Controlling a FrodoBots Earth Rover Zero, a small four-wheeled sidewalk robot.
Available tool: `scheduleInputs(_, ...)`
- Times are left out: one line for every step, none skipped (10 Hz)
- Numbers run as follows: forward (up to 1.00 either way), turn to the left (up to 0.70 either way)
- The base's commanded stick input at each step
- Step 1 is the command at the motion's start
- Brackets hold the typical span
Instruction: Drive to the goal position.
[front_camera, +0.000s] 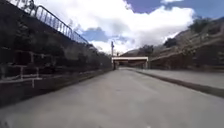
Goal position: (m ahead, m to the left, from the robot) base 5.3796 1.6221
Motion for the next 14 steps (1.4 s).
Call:
scheduleInputs(0.7,0.0)
scheduleInputs(0.7,0.0)
scheduleInputs(0.7,0.0)
scheduleInputs(0.7,0.0)
scheduleInputs(0.7,0.0)
scheduleInputs(0.7,0.0)
scheduleInputs(0.7,0.0)
scheduleInputs(0.7,0.0)
scheduleInputs(0.7,0.0)
scheduleInputs(0.7,0.0)
scheduleInputs(0.7,0.0)
scheduleInputs(0.7,0.0)
scheduleInputs(0.7,0.0)
scheduleInputs(0.7,0.0)
